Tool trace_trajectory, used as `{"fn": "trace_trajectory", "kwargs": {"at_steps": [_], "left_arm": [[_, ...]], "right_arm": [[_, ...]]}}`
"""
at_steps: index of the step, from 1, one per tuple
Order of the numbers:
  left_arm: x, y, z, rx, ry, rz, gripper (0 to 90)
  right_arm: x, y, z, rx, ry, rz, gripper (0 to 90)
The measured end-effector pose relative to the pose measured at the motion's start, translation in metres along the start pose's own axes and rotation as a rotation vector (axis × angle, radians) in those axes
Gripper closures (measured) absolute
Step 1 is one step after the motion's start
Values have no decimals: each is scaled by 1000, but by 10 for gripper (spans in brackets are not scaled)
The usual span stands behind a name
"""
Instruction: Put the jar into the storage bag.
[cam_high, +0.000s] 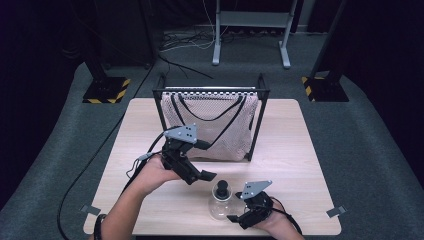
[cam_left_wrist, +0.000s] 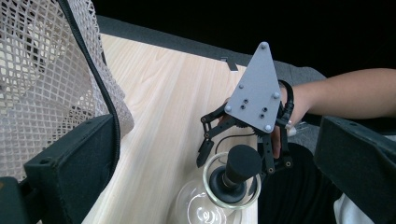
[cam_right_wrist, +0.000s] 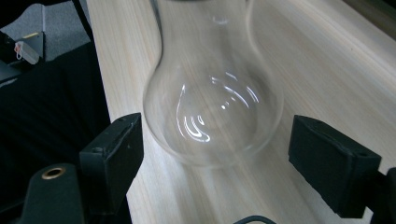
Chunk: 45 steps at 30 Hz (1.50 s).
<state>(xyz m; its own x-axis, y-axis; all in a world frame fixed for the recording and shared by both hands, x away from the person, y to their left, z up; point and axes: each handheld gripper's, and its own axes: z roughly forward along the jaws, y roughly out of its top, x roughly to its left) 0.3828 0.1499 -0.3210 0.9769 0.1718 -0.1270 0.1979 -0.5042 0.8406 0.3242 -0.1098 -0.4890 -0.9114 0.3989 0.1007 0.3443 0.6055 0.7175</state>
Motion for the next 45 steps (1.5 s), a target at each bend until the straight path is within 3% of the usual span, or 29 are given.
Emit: {"fn": "trace_trajectory", "kwargs": {"at_steps": [16, 28, 40, 45], "left_arm": [[1, -2, -1, -13, -4, -5, 0], [2, -3, -3, -20, -7, -10, 0], [3, -5, -3, -23, -5, -15, 0], [3, -5, -2, -23, -7, -12, 0]], "right_arm": [[5, 14, 10, -32, -6, -6, 214], [6, 20, 8, -81, -15, -7, 318], [12, 30, 11, -78, -11, -27, 319], [13, 33, 11, -89, -20, -30, 359]]}}
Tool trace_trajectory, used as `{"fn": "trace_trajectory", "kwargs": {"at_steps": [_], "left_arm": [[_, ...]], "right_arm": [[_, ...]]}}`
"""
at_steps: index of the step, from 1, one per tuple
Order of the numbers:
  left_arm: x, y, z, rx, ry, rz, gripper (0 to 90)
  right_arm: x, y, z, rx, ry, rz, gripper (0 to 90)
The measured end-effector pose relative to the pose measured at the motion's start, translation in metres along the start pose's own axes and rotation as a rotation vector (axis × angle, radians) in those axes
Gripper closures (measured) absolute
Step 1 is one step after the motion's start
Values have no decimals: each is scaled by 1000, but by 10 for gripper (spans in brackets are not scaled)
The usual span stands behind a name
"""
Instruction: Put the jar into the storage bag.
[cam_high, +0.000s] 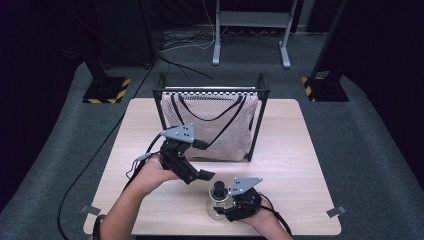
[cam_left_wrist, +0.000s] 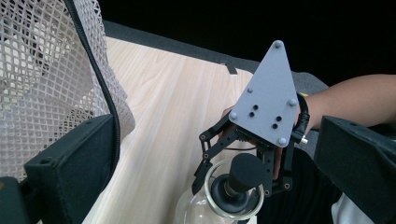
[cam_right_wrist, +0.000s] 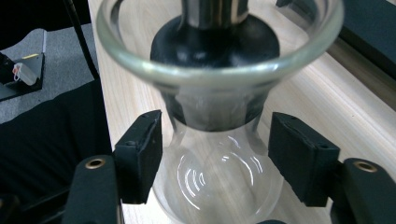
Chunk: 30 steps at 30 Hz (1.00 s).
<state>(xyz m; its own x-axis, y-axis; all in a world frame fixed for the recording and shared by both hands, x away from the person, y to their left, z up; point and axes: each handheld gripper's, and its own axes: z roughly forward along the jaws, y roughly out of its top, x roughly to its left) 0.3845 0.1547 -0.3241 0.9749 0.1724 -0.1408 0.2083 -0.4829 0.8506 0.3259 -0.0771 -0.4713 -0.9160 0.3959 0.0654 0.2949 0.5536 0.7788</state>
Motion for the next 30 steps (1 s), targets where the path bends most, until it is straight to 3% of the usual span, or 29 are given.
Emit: {"fn": "trace_trajectory", "kwargs": {"at_steps": [12, 22, 30], "left_arm": [[0, -1, -2, -3, 3, -5, 0], [2, -3, -3, -4, 10, -9, 1], [3, -6, -2, -9, 12, -12, 2]], "right_arm": [[-1, 8, -3, -30, 9, 13, 437], [-1, 22, -4, 36, 26, 4, 445], [2, 36, -4, 130, 18, -63, 469]]}}
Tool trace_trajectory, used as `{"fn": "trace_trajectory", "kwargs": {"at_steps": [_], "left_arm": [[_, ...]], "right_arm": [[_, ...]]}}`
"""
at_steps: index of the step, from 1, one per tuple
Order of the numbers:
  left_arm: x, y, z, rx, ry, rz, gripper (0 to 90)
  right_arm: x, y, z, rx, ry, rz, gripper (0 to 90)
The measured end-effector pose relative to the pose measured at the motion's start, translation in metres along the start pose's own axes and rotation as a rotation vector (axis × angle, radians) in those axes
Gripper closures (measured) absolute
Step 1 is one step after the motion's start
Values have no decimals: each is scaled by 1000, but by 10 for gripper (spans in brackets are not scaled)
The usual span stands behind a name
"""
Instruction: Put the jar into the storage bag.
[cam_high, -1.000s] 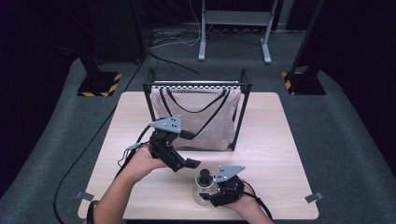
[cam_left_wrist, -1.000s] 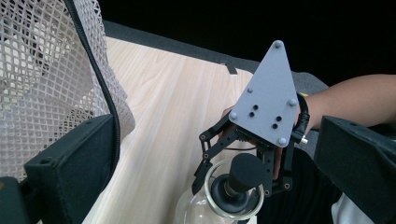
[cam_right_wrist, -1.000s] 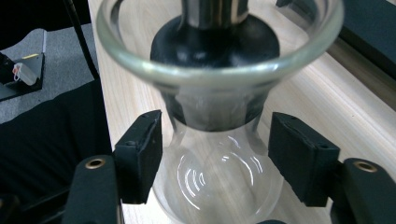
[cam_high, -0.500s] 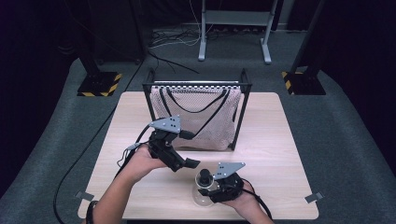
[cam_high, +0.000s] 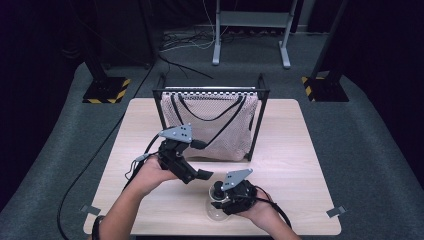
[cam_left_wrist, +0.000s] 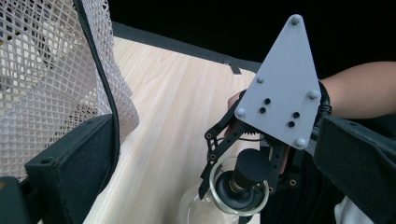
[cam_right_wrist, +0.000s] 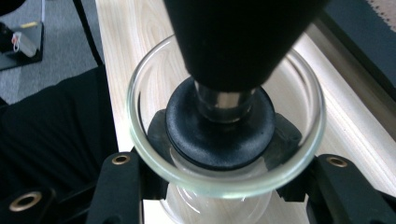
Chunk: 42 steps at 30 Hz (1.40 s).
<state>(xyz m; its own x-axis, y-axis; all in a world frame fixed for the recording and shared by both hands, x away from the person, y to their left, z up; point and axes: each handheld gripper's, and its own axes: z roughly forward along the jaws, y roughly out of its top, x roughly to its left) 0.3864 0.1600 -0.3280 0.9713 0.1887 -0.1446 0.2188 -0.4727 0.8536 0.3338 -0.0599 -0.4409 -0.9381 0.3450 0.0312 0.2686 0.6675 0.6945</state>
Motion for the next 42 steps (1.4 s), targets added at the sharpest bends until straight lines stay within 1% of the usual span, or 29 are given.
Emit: {"fn": "trace_trajectory", "kwargs": {"at_steps": [2, 3, 5, 10, 11, 13, 15, 16, 18, 21, 22, 25, 32, 39, 42], "left_arm": [[0, 0, 0, -4, -1, -5, 2], [0, 0, 0, 1, 2, -4, 2], [0, 0, 0, -3, 0, -4, 2], [2, -1, 0, -3, 0, -7, 4], [2, -1, 0, -3, 0, -7, 4], [2, -3, 0, -5, 3, -5, 3], [3, -3, -1, -5, 0, -7, 4], [3, -2, -2, -8, -2, -11, 5], [3, -2, -1, -4, 0, -7, 6], [2, -2, 0, -2, 6, -1, 4], [2, -3, 0, -4, 6, -2, 4], [2, -3, 0, -4, 8, -3, 5], [2, -3, 0, -6, 11, -2, 4], [2, -4, 1, -12, 12, 1, 3], [4, -5, 1, -21, 9, -9, 4]], "right_arm": [[0, 2, 1, 13, 4, -8, 470], [0, 3, 1, 20, 1, -16, 476], [2, 6, 0, 27, -14, -45, 487], [4, 11, -1, 57, -28, -78, 490], [4, 11, -1, 57, -28, -78, 490], [6, 14, -2, 81, -42, -100, 492], [6, 15, -3, 91, -42, -99, 493], [6, 17, -5, 114, -35, -110, 494], [5, 19, -8, 131, -31, -106, 496], [4, 21, -12, 140, -31, -101, 496], [1, 23, -17, 135, -26, -90, 496], [-2, 26, -27, 124, -12, -61, 497], [-12, 39, -52, 92, 2, -19, 497], [-23, 54, -75, 72, -9, 7, 498], [-26, 60, -85, 60, -23, 10, 499]]}}
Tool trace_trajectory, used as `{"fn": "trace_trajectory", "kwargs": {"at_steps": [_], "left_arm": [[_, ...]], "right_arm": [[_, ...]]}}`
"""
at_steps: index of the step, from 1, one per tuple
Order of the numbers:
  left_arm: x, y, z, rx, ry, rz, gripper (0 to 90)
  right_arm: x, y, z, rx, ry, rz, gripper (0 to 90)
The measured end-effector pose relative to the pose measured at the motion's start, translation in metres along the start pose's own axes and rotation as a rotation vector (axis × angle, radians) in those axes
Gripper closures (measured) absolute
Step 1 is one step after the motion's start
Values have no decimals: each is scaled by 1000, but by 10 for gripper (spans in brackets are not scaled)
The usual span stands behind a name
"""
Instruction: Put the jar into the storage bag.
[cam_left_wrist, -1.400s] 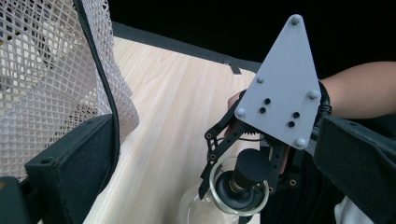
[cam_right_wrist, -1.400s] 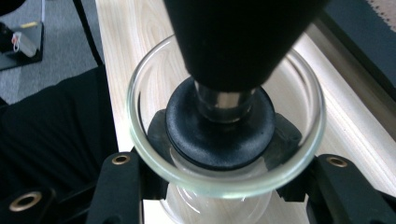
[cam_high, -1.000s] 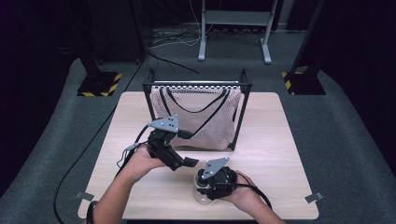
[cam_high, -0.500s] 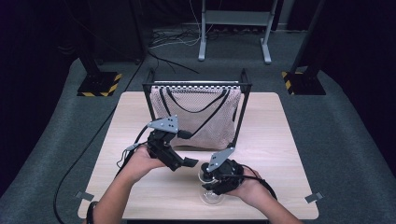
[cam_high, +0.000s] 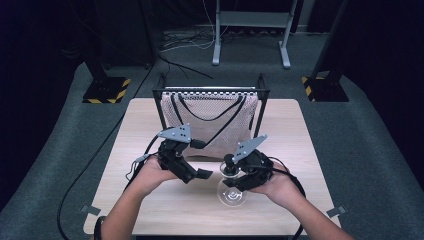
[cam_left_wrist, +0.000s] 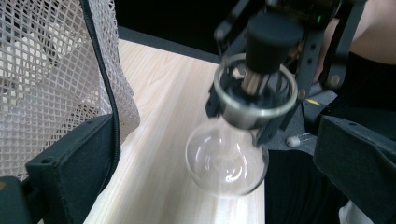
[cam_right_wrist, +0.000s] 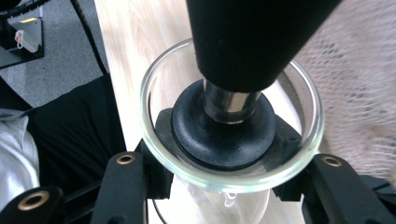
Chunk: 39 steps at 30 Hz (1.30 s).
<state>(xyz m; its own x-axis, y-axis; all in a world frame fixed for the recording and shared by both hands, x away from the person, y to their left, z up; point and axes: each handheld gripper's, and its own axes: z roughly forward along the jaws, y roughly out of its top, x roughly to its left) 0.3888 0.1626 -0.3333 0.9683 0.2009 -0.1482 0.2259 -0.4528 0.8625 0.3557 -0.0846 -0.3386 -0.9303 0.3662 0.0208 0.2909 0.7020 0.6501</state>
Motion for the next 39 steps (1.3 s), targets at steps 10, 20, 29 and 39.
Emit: {"fn": "trace_trajectory", "kwargs": {"at_steps": [10, 20, 29, 39], "left_arm": [[0, -1, 0, -12, 0, 6, 3], [1, -4, 1, -27, 2, 2, 4], [0, -3, 4, -20, -1, 12, 0], [2, -1, 10, -13, -19, 25, 0]], "right_arm": [[-8, 19, -29, -34, -36, 14, 499], [-15, 33, -45, -31, -65, 27, 500], [-22, 53, -61, -62, -77, 52, 501], [-19, 78, -76, -79, -112, 42, 501]]}}
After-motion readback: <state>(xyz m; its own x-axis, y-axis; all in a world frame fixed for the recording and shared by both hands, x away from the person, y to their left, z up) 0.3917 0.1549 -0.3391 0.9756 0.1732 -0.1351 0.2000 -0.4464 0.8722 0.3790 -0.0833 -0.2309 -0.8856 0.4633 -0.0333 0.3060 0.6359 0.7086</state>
